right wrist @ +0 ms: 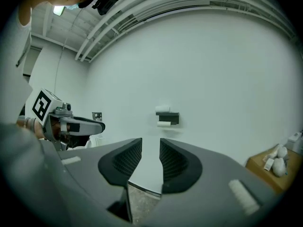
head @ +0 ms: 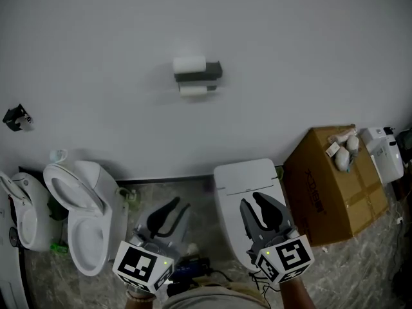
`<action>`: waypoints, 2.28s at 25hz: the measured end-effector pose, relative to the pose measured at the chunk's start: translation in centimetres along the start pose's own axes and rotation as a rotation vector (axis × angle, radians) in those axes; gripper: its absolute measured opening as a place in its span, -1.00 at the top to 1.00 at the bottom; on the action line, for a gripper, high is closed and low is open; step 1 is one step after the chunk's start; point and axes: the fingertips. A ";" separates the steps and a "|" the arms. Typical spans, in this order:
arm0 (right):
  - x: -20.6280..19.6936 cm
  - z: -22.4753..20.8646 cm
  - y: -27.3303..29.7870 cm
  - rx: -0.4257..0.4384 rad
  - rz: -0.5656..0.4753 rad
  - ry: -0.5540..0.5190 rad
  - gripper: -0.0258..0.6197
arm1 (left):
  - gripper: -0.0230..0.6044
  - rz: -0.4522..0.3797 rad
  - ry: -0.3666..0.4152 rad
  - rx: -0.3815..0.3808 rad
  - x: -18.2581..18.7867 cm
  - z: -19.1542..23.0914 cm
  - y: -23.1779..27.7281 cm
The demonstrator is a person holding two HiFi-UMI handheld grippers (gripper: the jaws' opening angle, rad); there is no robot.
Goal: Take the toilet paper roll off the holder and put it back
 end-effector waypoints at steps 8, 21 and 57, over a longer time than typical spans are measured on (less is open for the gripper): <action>1.8 -2.6 5.7 -0.028 -0.006 -0.011 0.60 | 0.66 -0.011 0.011 -0.019 1.2 5.0 4.7; 2.8 -6.2 11.9 -0.074 -0.025 -0.011 0.60 | 0.66 -0.019 0.014 -0.059 1.9 10.3 10.4; 7.0 -15.1 23.0 0.085 -0.051 -0.095 0.55 | 0.63 0.000 0.005 0.107 3.2 16.5 17.7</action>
Point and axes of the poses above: the fingertips, and each gripper's own axes: y forward along the fingers, z to its left, x out of its top, and after that the axes turned 14 degrees about x, right-handed
